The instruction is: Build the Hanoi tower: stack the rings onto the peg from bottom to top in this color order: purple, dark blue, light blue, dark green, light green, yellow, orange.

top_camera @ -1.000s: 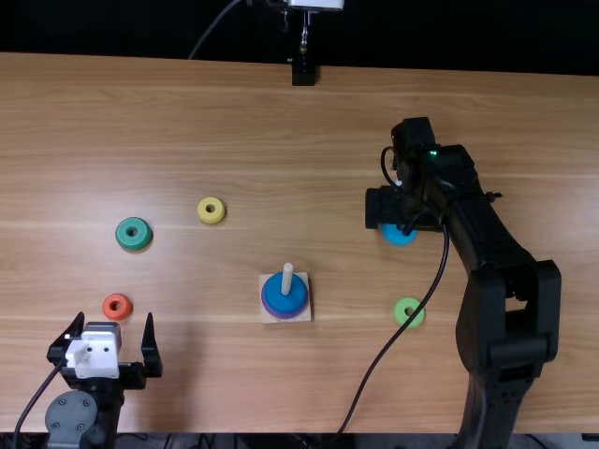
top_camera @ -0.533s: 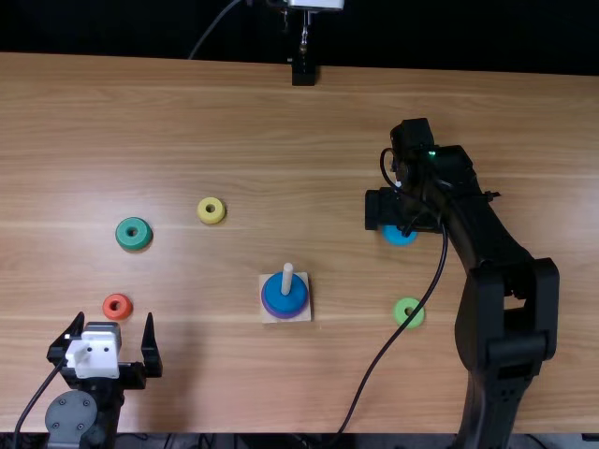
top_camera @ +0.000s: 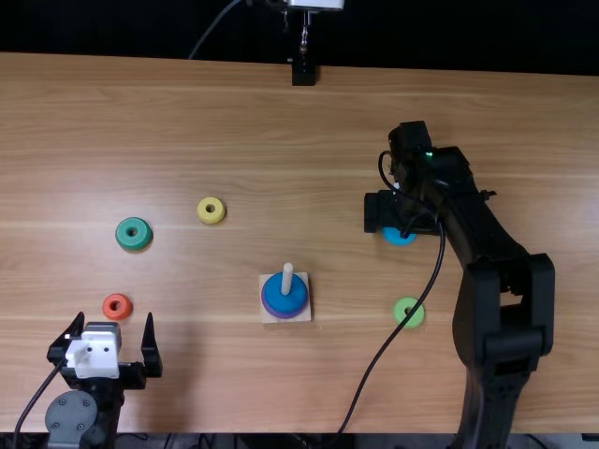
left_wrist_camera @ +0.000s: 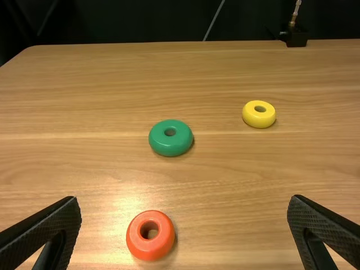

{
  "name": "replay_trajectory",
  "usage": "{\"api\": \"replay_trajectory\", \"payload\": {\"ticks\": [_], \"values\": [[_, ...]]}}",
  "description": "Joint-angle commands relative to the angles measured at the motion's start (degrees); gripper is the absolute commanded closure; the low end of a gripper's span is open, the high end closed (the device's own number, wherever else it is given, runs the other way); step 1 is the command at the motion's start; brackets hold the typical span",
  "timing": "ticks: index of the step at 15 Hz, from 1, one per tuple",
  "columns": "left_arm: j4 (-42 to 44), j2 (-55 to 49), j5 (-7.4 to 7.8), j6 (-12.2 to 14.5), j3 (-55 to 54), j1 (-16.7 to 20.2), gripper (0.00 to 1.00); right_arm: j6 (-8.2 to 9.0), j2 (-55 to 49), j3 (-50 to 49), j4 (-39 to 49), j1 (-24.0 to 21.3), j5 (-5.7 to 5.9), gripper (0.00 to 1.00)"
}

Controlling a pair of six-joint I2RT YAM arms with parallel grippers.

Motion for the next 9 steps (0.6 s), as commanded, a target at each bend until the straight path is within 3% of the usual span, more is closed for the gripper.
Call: {"api": "replay_trajectory", "payload": {"ticks": [1,2,3,5,7,9], "values": [[-4.43,-0.67,-0.32,0.04,-6.00,0.35,0.00,-0.10,1.33,0.67,0.01,-0.34,0.69,0.00],[-4.43,-0.67,-0.32,0.04,-6.00,0.35,0.00,-0.10,1.33,0.93,0.01,-0.34,0.80,0.06],[-4.53,-0.67,-0.32,0.04,-6.00,0.35,0.00,-0.10,1.33,1.02,0.01,-0.34,0.80,0.41],[-4.53,-0.67,-0.32,0.04,-6.00,0.35,0.00,-0.63,1.33,1.02,-0.31,-0.34,0.80,0.70],[-4.53,-0.67,-0.32,0.04,-6.00,0.35,0.00,-0.84,1.33,1.11,-0.63,-0.34,0.80,0.90],[-4.43,-0.67,-0.32,0.04,-6.00,0.35,0.00,-0.84,1.15,1.28,-0.73,-0.25,0.59,0.94]]}}
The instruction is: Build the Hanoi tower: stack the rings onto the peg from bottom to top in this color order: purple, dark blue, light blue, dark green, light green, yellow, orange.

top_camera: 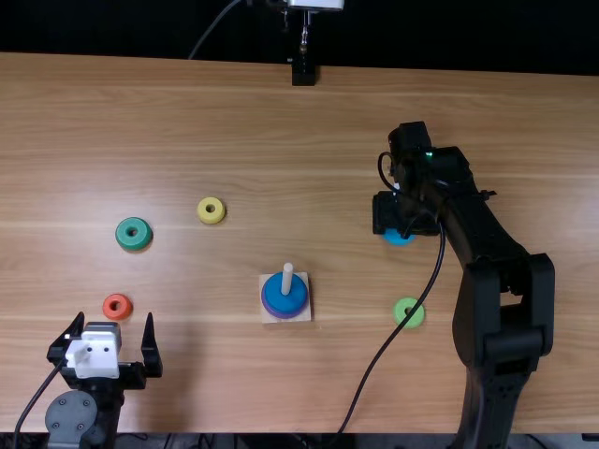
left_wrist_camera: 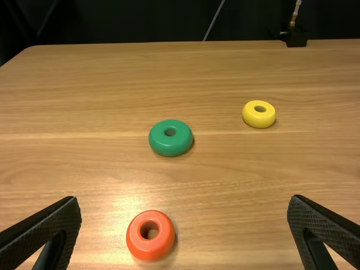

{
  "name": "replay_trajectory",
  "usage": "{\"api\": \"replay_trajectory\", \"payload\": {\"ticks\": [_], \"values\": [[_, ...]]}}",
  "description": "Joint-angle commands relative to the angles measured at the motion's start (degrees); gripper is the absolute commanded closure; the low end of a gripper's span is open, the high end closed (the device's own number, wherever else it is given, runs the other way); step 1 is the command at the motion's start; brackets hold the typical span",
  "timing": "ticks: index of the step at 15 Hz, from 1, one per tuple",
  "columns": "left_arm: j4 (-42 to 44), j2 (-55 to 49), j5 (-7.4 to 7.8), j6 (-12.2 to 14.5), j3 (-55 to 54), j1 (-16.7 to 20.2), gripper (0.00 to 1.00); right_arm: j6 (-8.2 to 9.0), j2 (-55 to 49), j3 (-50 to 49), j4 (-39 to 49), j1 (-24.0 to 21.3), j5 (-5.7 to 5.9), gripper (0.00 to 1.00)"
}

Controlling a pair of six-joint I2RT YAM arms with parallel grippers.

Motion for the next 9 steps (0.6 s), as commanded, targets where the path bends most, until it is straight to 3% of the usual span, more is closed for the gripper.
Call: {"api": "replay_trajectory", "payload": {"ticks": [1,5,9], "values": [[-4.45,-0.67,-0.32,0.06,-6.00,0.35,0.00,-0.10,0.89,1.35,-0.10,-0.14,0.36,0.95],[-4.55,-0.67,-0.32,0.06,-6.00,0.35,0.00,-0.42,-0.96,4.60,-1.58,0.56,0.25,0.94],[-4.55,-0.67,-0.32,0.06,-6.00,0.35,0.00,-1.36,-7.55,8.20,-9.49,5.40,0.14,0.94]]}}
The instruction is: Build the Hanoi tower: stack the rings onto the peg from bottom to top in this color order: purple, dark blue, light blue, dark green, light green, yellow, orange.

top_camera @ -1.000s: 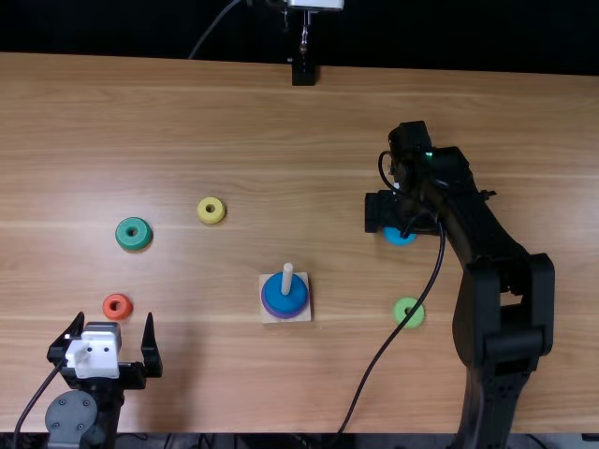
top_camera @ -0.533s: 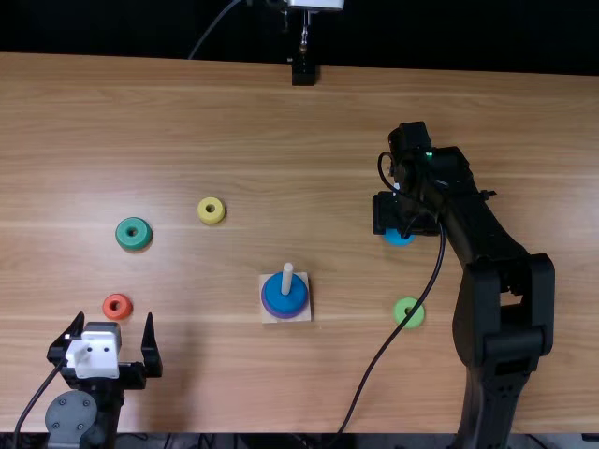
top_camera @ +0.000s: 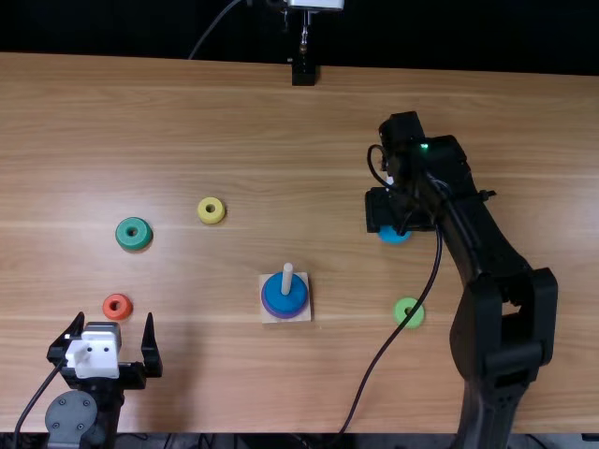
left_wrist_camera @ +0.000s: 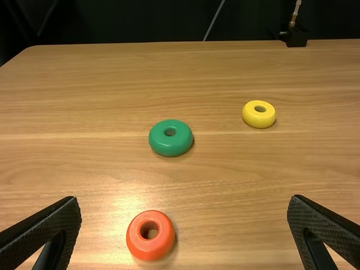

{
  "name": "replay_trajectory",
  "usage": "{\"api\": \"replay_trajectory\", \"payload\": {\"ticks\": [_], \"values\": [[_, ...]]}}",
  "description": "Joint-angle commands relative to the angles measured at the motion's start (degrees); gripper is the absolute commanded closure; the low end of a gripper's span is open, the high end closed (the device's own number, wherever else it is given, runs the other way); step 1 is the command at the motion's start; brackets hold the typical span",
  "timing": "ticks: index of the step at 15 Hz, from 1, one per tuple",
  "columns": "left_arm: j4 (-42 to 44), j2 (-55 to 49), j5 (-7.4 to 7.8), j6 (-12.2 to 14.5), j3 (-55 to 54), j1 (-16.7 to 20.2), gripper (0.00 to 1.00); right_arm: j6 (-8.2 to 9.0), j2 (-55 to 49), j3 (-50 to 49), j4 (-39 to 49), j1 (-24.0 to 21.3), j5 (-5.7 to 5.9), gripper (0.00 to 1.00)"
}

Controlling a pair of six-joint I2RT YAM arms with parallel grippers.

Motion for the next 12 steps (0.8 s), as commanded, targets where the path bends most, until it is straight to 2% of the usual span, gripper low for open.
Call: {"api": "replay_trajectory", "payload": {"ticks": [1,5,8,12], "values": [[-4.55,-0.67,-0.32,0.06,-6.00,0.35,0.00,-0.99,-3.57,4.24,-2.26,2.67,0.14,0.94],[-4.45,-0.67,-0.32,0.06,-6.00,0.35,0.00,-1.09,-4.36,14.78,-16.39,7.86,-0.17,0.93],[-4.55,-0.67,-0.32,0.06,-6.00,0.35,0.00,-0.99,-4.54,19.44,-20.29,12.78,-0.17,0.93],[-4.55,-0.67,-0.32,0.06,-6.00,0.35,0.00,-0.77,-7.18,21.11,-20.61,18.32,-0.17,0.93]]}}
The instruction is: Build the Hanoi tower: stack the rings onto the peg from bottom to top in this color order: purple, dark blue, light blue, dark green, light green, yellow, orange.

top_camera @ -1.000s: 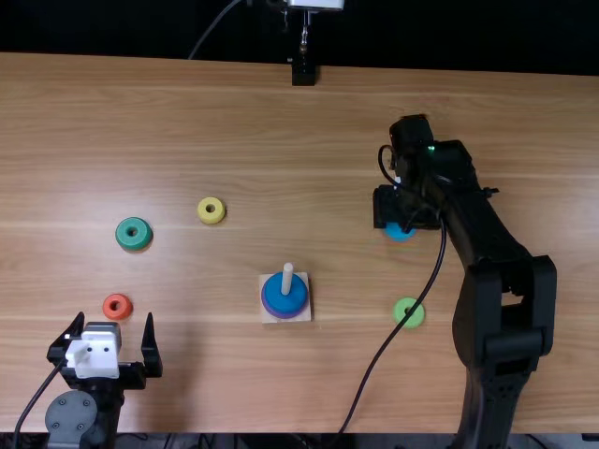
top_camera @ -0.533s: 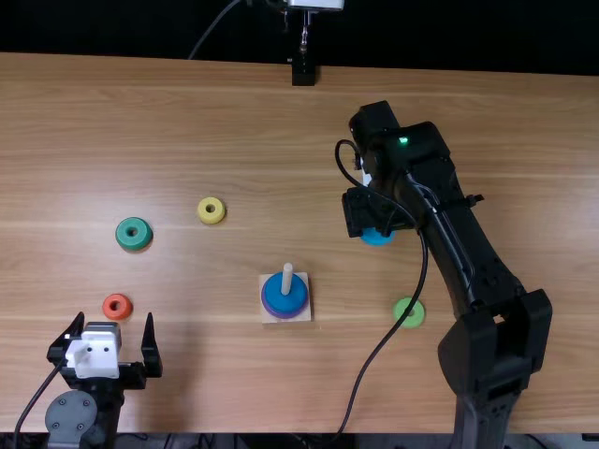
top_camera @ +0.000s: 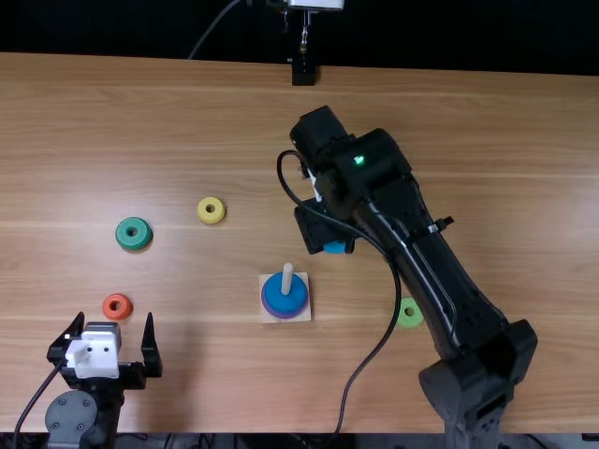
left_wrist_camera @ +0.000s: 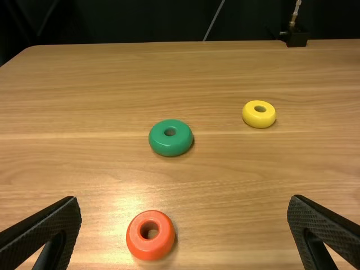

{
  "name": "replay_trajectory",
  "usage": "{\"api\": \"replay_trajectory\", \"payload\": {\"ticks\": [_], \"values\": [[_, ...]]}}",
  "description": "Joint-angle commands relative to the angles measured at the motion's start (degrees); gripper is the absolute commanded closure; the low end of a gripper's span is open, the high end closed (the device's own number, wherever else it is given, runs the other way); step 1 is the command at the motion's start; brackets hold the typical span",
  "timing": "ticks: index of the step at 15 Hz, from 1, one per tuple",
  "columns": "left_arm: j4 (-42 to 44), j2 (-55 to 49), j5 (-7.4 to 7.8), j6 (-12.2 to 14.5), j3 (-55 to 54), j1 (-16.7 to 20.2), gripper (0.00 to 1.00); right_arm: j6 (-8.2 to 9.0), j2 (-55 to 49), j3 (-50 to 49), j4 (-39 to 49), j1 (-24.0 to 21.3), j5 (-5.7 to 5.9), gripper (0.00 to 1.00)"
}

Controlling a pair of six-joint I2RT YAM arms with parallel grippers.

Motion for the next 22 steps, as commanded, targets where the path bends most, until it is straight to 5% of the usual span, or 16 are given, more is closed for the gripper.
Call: {"api": "replay_trajectory", "payload": {"ticks": [1,10,22], "values": [[-4.55,-0.69,-0.35,0.04,-6.00,0.37,0.00,0.12,-3.22,2.38,-0.19,1.87,0.07,0.94],[-4.45,-0.69,-0.35,0.04,-6.00,0.37,0.00,0.33,-7.53,2.38,-1.67,9.87,0.07,0.94],[-4.55,-0.69,-0.35,0.04,-6.00,0.37,0.00,0.33,-7.18,1.77,-1.35,10.39,0.07,0.94]]}}
